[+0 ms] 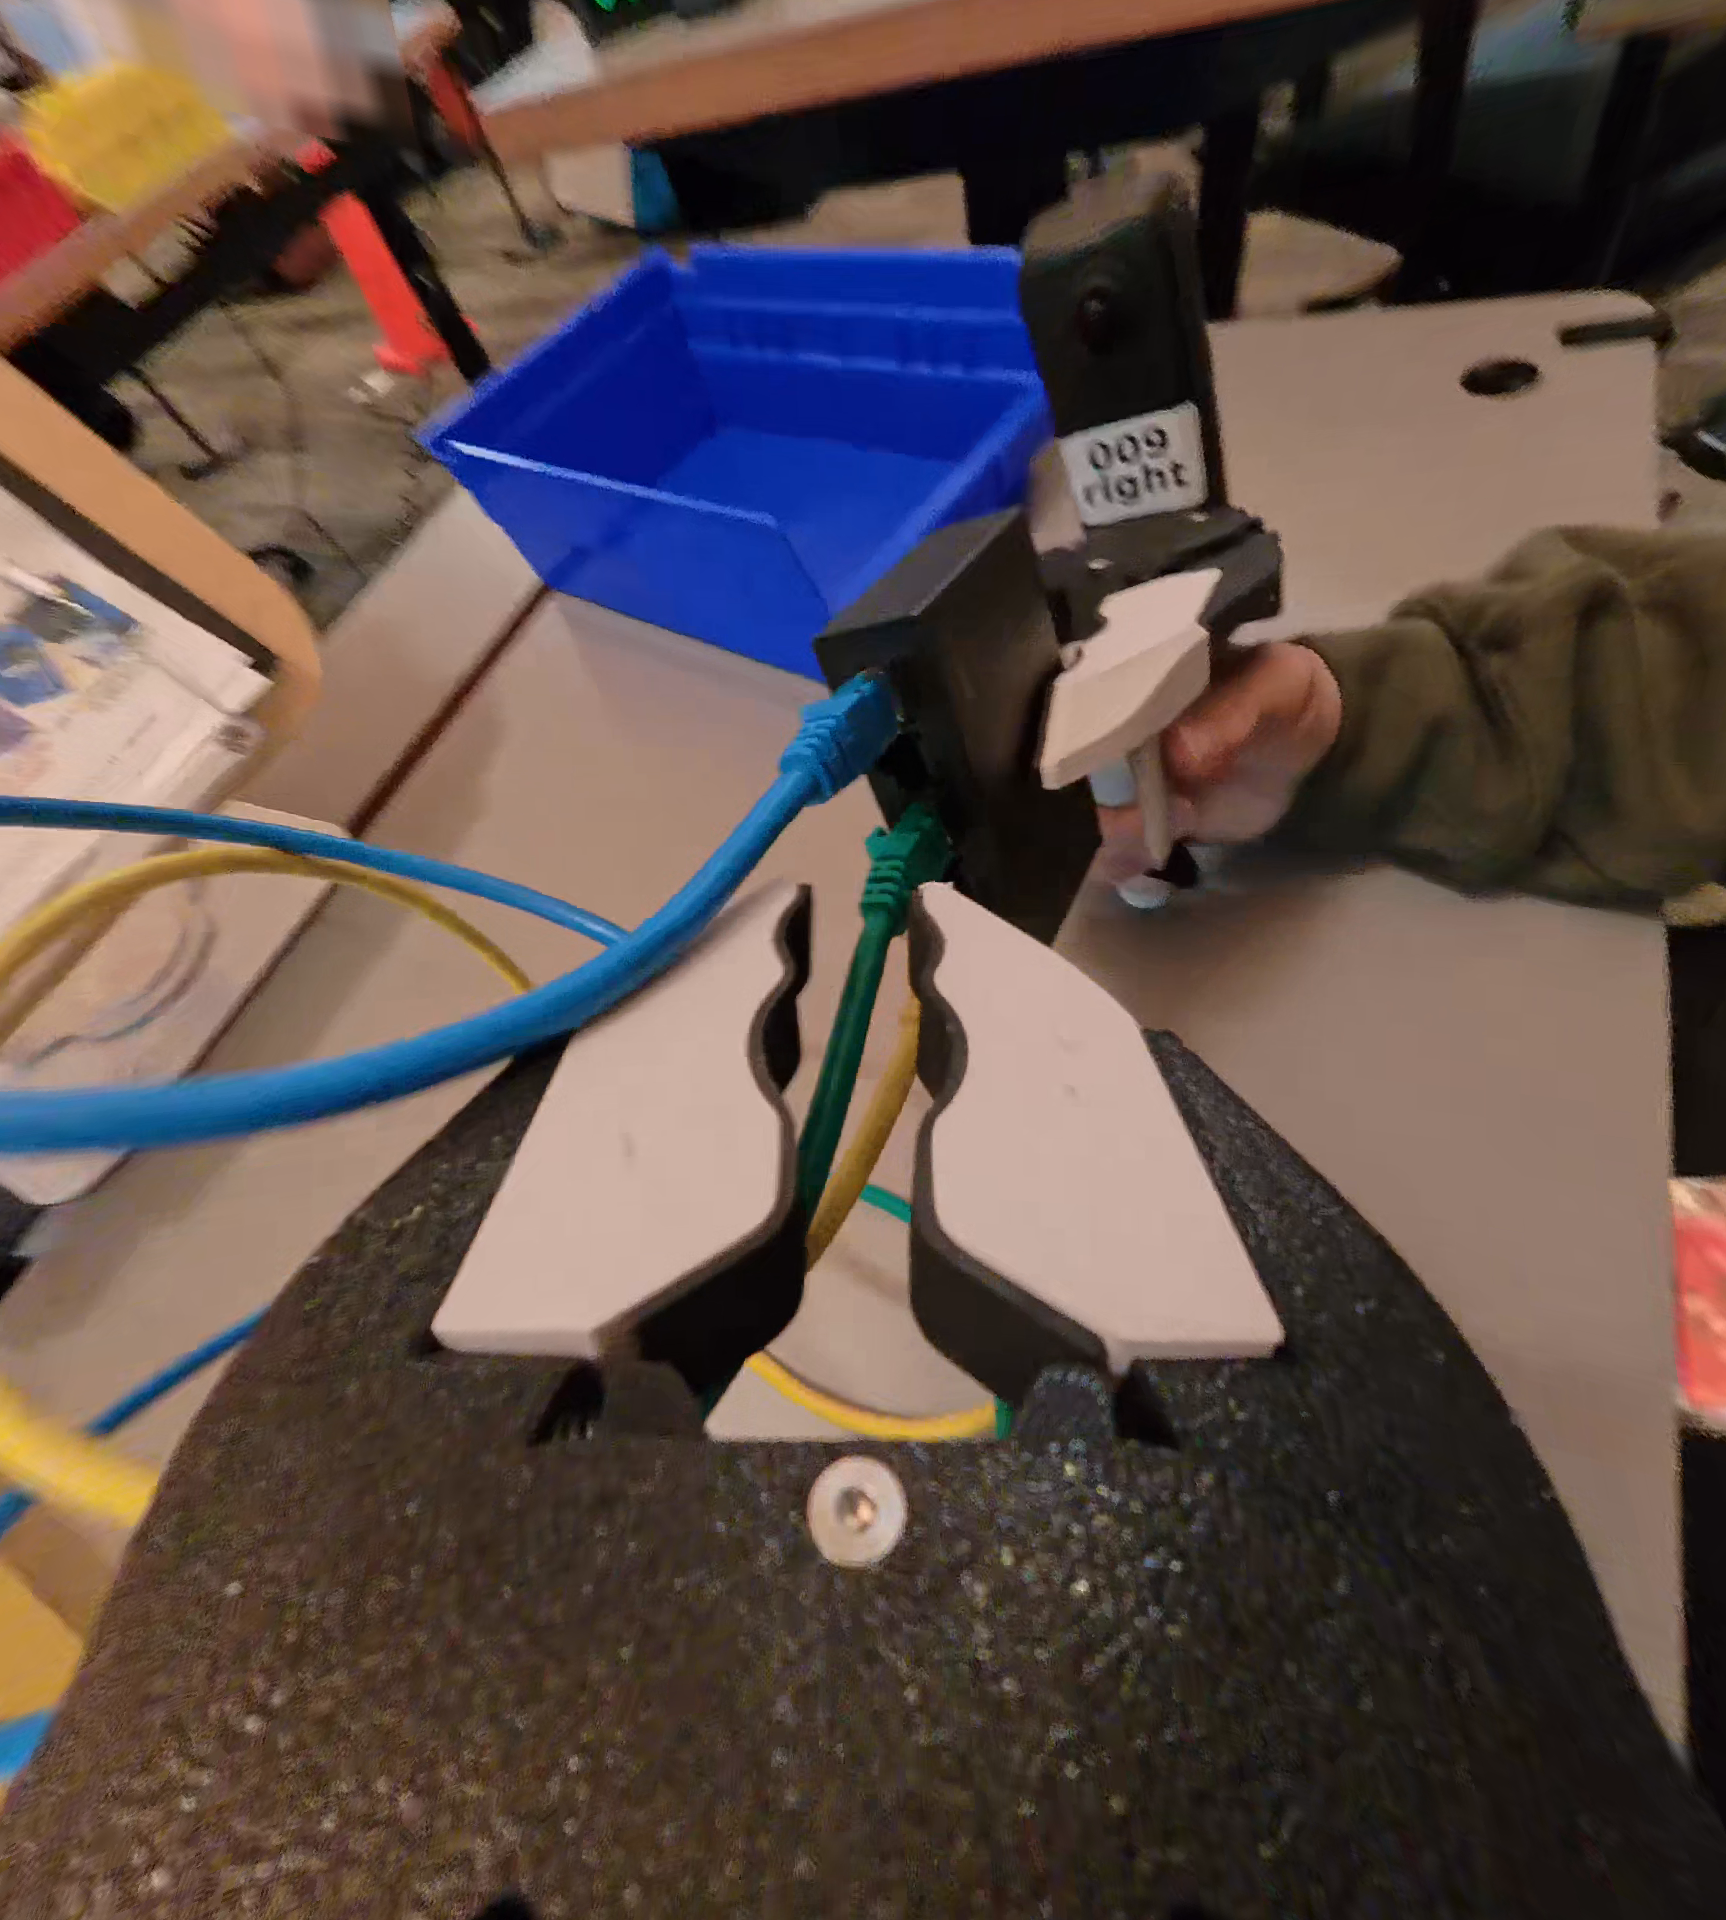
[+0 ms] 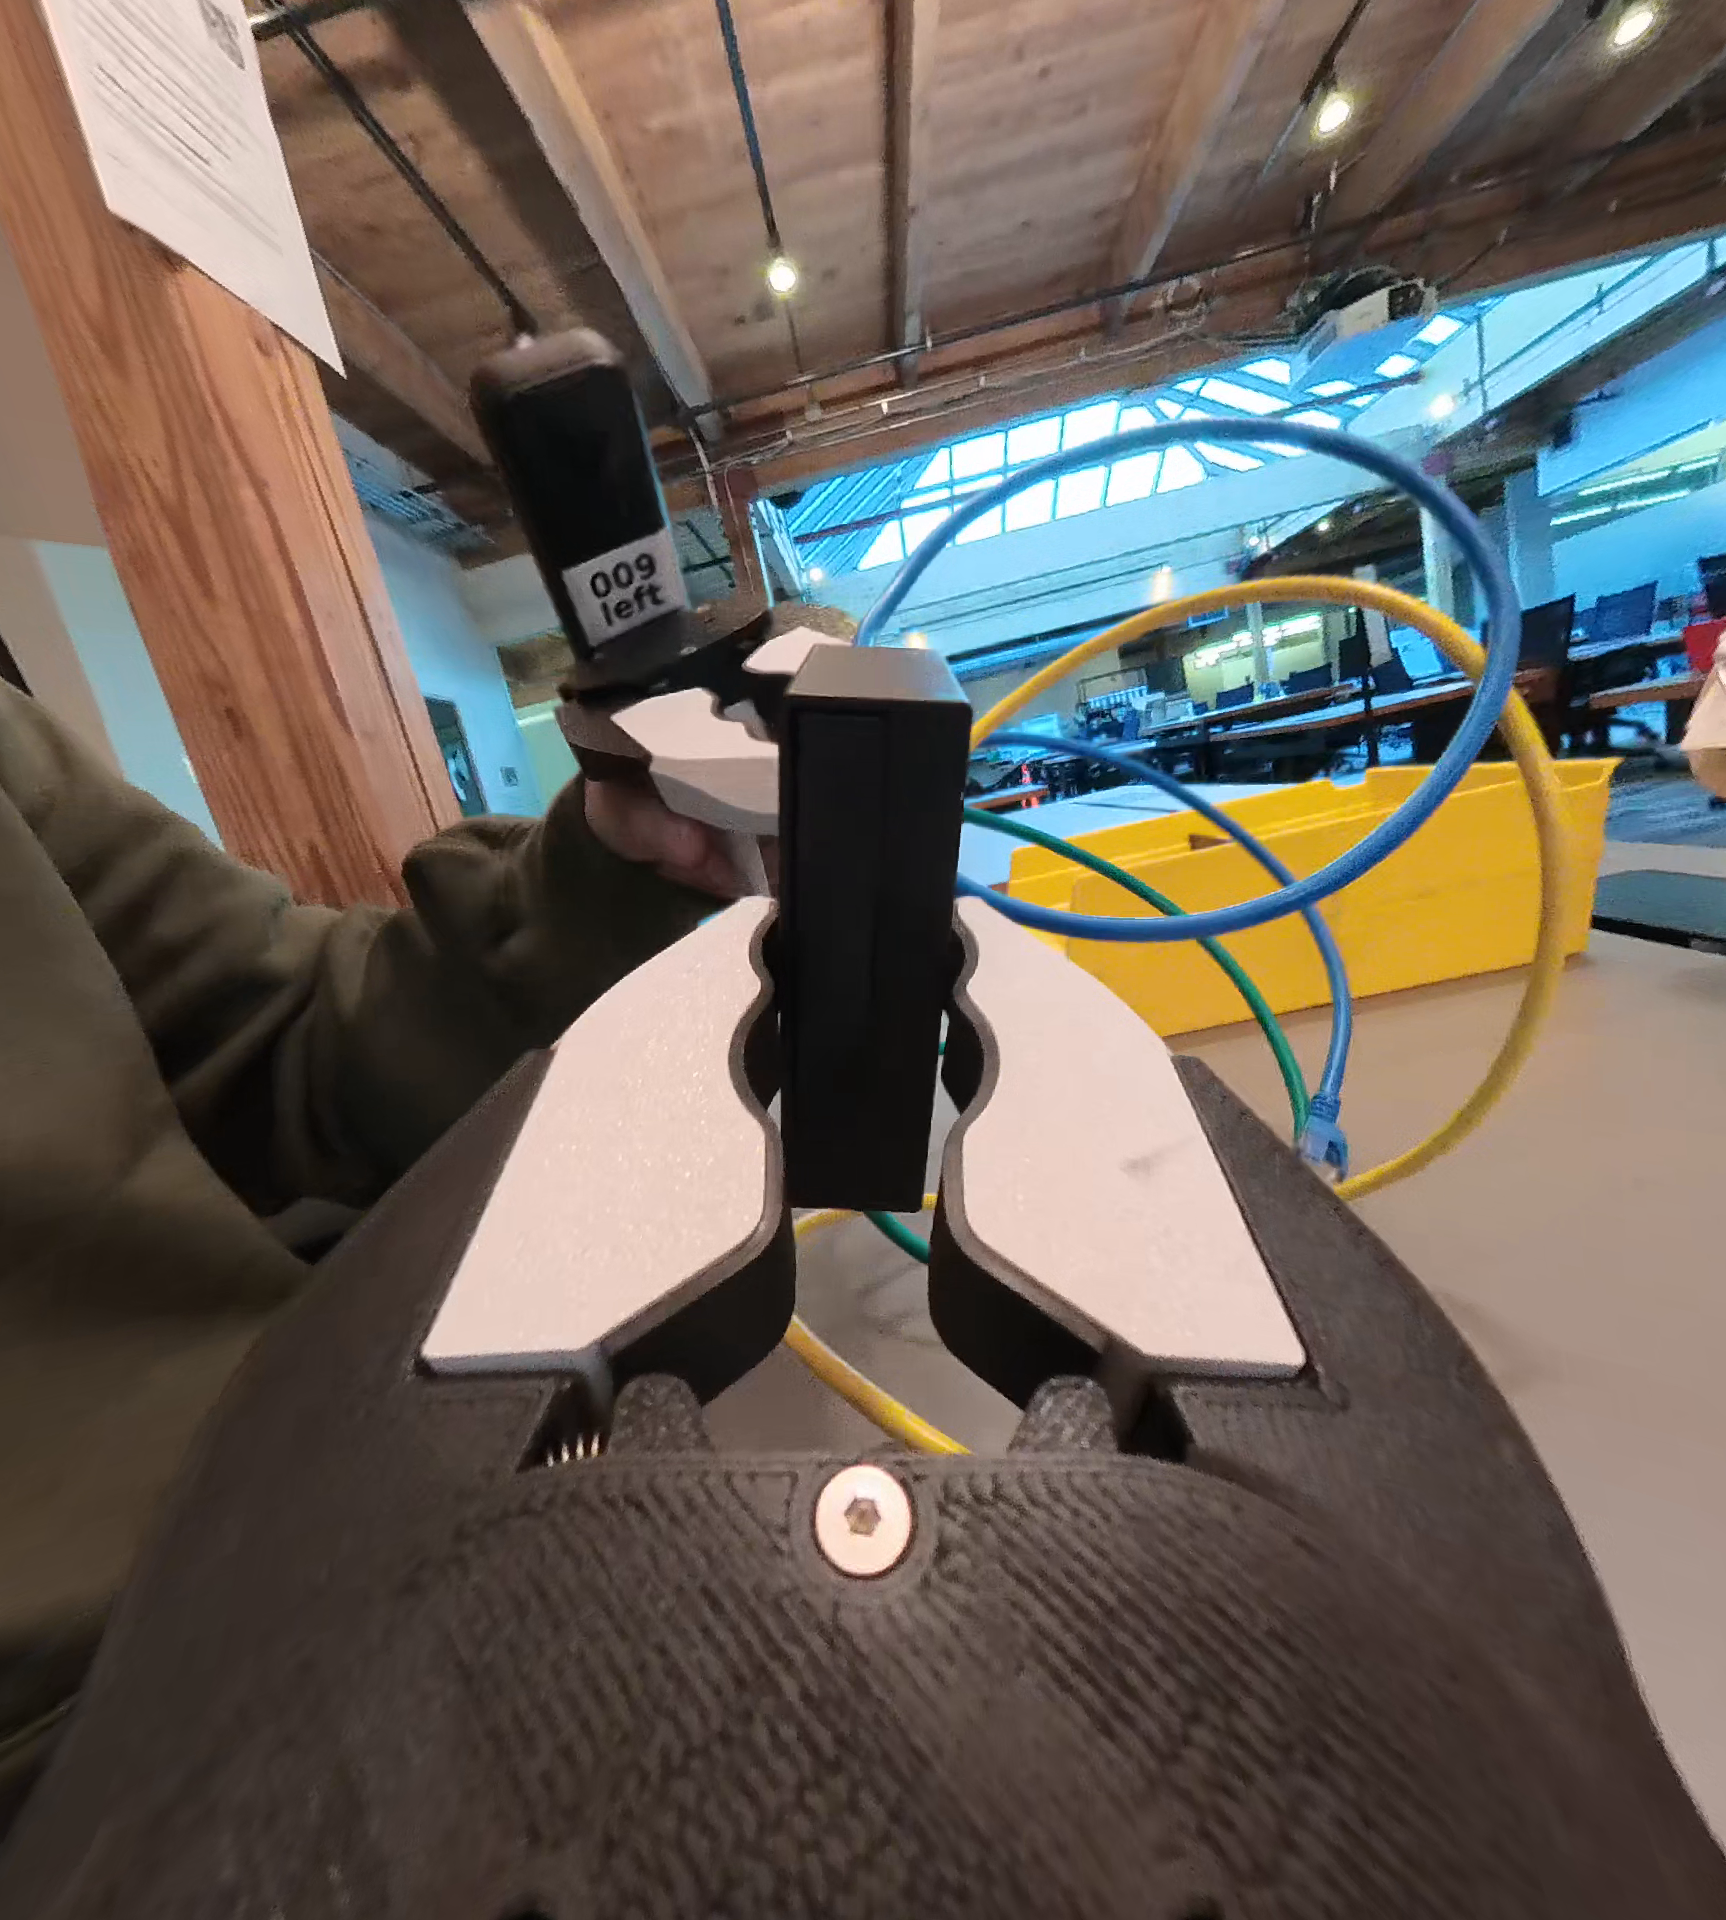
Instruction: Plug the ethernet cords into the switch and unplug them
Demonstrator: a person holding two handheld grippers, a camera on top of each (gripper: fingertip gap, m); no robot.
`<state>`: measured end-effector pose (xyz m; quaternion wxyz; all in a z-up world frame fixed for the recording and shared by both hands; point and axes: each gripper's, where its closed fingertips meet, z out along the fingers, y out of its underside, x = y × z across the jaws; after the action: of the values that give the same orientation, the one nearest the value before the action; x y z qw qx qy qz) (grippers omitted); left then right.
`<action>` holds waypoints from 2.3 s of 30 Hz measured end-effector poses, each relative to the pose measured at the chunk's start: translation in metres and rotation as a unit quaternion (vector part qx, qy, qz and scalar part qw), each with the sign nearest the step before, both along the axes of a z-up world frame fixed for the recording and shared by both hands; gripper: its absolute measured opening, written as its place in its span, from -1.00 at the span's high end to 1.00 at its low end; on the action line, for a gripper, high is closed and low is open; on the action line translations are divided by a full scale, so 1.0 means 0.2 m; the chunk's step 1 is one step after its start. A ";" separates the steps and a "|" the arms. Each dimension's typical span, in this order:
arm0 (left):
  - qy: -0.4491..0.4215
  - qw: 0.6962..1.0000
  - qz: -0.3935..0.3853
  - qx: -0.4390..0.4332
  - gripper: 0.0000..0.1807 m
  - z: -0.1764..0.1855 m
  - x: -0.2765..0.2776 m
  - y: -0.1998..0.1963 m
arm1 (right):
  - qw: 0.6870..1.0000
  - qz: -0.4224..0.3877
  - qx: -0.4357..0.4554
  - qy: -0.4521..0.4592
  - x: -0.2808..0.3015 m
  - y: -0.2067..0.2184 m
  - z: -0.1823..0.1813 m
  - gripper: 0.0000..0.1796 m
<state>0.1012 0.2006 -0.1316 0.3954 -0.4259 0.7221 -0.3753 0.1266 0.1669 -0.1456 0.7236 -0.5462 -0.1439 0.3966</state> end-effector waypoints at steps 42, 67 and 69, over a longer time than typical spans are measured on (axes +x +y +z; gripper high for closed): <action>-0.098 0.964 0.169 -0.178 0.42 -0.42 -0.44 0.30 | 0.872 -0.429 -0.105 -0.212 1.36 -0.22 1.07 0.69; -0.085 0.967 0.155 -0.183 0.43 -0.43 -0.45 0.27 | 0.593 -0.620 -0.404 -0.318 1.61 -0.21 -0.22 0.67; -0.082 0.968 0.153 -0.179 0.43 -0.44 -0.45 0.26 | 0.569 -0.595 -0.450 -0.347 1.59 -0.21 -0.33 0.66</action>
<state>0.0121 0.2528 -0.2186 0.4238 -0.5630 0.5343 -0.4669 0.4444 0.1240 -0.2123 0.3519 -0.8594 0.1698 -0.3299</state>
